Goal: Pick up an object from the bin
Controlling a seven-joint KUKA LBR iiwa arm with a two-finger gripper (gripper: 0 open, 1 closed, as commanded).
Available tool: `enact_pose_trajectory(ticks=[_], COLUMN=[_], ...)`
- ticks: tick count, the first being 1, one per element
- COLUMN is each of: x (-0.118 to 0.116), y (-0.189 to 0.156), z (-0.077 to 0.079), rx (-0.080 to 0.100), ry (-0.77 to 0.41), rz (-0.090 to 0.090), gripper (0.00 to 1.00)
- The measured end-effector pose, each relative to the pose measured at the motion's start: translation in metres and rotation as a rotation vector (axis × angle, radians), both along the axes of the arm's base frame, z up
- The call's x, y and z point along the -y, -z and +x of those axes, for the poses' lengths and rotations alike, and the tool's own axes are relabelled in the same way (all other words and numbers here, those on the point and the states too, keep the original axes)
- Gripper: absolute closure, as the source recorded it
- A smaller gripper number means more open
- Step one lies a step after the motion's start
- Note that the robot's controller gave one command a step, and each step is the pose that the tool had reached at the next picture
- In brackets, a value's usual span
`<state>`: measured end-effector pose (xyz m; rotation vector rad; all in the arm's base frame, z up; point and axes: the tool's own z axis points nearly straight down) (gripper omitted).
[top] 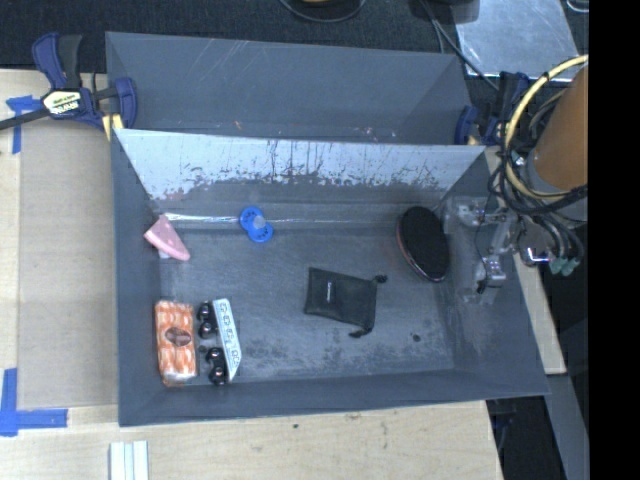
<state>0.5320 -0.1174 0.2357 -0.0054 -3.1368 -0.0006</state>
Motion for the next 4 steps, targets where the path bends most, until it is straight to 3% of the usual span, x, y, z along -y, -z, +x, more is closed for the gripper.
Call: enact_pose_trajectory(ticks=[1,2,3,4], x=[-0.001,-0.029,-0.036,-0.077], y=[-0.005,0.067,0.139,0.141], z=[0.002,0.043,-0.006,0.015], rx=[0.009,0.007,0.003,0.013], ry=[-0.003,-0.189,-0.119,-0.334], rz=[-0.001,-0.001,0.000,-0.001], gripper=[0.00,0.00,0.00,0.00])
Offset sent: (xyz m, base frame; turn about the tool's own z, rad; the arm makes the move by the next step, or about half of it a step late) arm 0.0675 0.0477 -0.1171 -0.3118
